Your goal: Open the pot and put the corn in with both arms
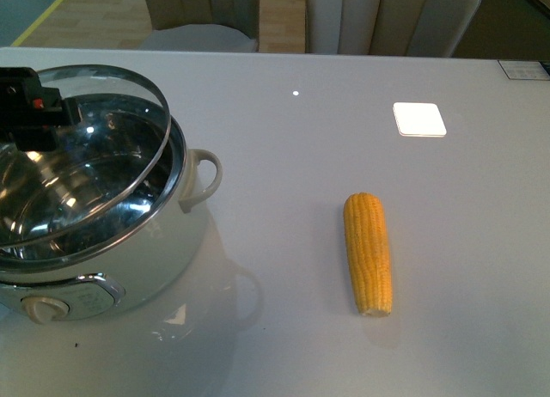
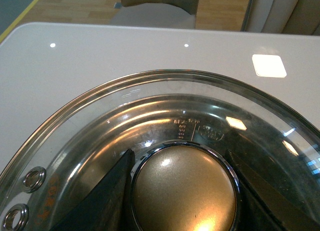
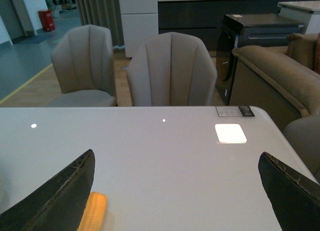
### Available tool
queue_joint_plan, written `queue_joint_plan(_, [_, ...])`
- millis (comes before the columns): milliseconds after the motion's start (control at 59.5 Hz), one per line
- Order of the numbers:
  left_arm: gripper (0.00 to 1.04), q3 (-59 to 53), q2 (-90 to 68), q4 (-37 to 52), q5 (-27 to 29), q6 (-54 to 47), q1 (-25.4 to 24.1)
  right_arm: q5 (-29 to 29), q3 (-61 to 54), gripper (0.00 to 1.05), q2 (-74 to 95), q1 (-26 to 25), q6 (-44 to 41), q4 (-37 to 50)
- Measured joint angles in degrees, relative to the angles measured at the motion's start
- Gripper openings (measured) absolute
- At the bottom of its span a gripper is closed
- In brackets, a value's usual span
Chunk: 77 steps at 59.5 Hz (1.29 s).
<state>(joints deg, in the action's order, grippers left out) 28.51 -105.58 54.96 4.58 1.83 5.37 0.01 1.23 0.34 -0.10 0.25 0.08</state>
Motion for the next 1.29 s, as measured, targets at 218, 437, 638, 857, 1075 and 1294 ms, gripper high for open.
queue_joint_plan(218, [0.45,0.81,7.89,-5.60,-0.55,0.48,-4.31,0.00,0.00,0.96,0.00,0.00,0.00,0.00])
queue_joint_plan(437, [0.45,0.92,11.80,-5.90,-4.02,-0.96,-15.21,0.00,0.00,0.96,-0.02,0.00,0.00,0.00])
queue_joint_plan(638, [0.45,0.74,10.56,-2.71,-9.18,-4.55,-29.48,0.00,-0.02,0.96,0.00,0.00,0.00,0.00])
queue_joint_plan(857, [0.45,-0.68,1.84,6.78,-11.04,-8.83,-40.50,0.00,0.00,0.96,0.00,0.00,0.00,0.00])
queue_joint_plan(1075, [0.45,-1.49,-11.06,16.81,-11.02,-11.02,-45.22,0.00,0.00,0.96,0.00,0.00,0.00,0.00])
queue_joint_plan(1294, [0.45,-1.20,-20.52,21.75,-11.45,-10.51,-44.78,0.00,0.00,0.96,0.00,0.00,0.00,0.00])
